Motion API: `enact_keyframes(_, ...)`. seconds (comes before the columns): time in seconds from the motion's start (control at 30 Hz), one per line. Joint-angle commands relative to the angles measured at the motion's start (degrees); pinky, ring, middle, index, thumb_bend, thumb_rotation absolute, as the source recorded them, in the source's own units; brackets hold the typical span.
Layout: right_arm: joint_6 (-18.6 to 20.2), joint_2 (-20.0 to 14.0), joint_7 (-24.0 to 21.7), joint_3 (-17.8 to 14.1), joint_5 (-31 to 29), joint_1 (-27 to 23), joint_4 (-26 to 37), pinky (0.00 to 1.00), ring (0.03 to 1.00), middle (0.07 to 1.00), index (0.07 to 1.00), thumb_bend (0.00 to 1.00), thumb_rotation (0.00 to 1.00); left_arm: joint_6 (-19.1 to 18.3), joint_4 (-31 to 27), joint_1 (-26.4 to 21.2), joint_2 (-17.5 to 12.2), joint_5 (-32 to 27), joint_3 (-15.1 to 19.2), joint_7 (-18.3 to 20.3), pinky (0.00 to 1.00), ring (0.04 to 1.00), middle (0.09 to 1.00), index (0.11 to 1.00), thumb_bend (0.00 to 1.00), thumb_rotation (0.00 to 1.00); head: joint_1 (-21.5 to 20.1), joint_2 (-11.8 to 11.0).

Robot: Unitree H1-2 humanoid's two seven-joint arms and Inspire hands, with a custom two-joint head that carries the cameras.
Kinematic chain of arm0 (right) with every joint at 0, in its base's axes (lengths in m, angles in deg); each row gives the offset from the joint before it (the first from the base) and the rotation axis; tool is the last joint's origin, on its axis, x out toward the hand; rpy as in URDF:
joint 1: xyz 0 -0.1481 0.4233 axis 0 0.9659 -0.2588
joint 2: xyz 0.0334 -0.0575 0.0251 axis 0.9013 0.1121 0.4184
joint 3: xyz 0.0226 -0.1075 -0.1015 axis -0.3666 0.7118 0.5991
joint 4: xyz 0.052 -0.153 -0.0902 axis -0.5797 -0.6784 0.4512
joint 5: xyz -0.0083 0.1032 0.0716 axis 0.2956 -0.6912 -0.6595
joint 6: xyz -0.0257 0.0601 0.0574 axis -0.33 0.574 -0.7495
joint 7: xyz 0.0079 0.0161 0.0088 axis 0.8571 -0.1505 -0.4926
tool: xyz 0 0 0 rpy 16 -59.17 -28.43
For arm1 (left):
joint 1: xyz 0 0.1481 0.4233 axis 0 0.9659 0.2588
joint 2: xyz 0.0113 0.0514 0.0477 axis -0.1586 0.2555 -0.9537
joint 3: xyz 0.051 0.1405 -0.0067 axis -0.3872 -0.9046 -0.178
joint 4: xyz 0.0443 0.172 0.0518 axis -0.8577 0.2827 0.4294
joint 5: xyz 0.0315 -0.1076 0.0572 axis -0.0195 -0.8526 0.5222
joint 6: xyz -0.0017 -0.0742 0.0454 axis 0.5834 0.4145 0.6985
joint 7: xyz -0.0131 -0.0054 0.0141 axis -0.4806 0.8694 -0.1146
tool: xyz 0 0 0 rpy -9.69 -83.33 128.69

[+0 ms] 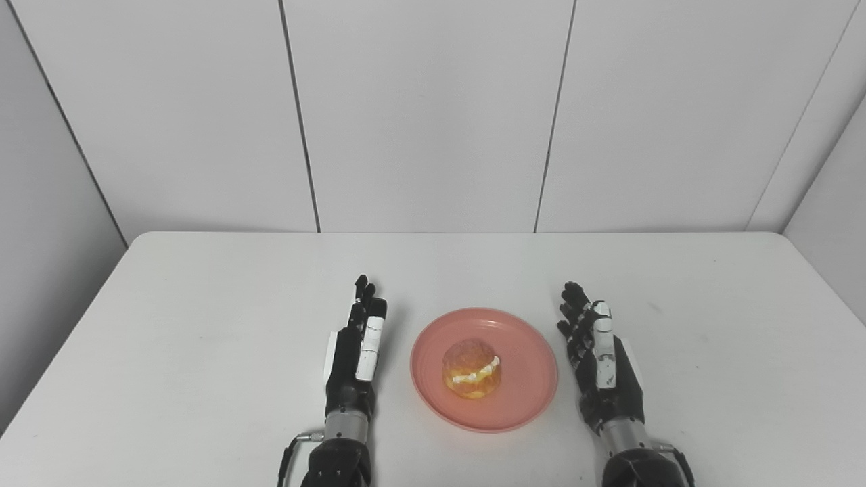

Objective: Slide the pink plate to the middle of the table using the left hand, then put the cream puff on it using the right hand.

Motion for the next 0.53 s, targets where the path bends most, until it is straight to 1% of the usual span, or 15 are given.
enact_keyframes(0.0,0.9,0.1,0.4,0.3,0.3,1.8,-0.1,1.00,1.000,0.971,0.924,0.89,1.00,-2.5,0.9,2.1,-0.5,0.3,0.4,0.0,0.98,1.000,0.995,0.997,0.99,0.93,0.0,0.8)
enact_keyframes(0.1,1.3,-0.3,0.6,0.9,1.1,2.1,0.6,1.00,1.000,0.979,0.932,0.88,1.00,-1.9,0.3,2.4,0.0,0.8,0.6,-1.1,0.97,1.000,0.990,0.993,0.99,0.94,-0.1,1.3)
enact_keyframes(0.13,1.5,-0.5,0.7,1.1,1.5,2.2,0.9,1.00,1.000,0.981,0.934,0.88,1.00,-1.7,0.0,2.6,0.3,0.9,0.7,-1.4,0.97,1.000,0.989,0.992,0.99,0.94,0.0,2.3)
enact_keyframes(0.27,1.5,-0.8,1.1,1.0,1.5,2.1,1.4,1.00,1.000,0.988,0.937,0.89,1.00,-1.3,-0.2,3.0,1.1,0.8,1.4,-1.5,0.99,1.000,0.992,1.000,0.98,0.94,0.1,2.2)
enact_keyframes(0.3,1.3,-0.9,1.2,0.9,1.4,2.1,1.4,1.00,1.000,0.991,0.940,0.90,1.00,-1.2,-0.2,3.0,1.2,0.9,1.5,-1.5,0.98,1.000,0.993,1.000,0.96,0.95,0.1,2.2)
enact_keyframes(0.33,0.9,-1.1,1.3,0.9,1.7,2.0,1.4,1.00,1.000,0.994,0.944,0.89,1.00,-0.9,-0.1,3.1,1.4,1.3,1.5,-1.8,0.98,1.000,0.990,1.000,0.94,0.95,0.0,1.6)
enact_keyframes(0.4,0.5,-1.4,1.6,1.0,2.5,1.9,1.5,1.00,1.000,0.995,0.945,0.88,1.00,-0.4,0.1,3.1,1.6,1.9,1.6,-2.2,0.97,0.996,0.986,1.000,0.93,0.95,-0.1,1.7)
enact_keyframes(0.5,0.5,-1.5,1.8,0.8,2.4,1.9,1.9,1.00,1.000,0.999,0.944,0.87,1.00,-0.8,-0.5,3.3,1.8,2.0,1.5,-2.4,0.97,0.993,0.984,1.000,0.92,0.95,0.3,1.8)
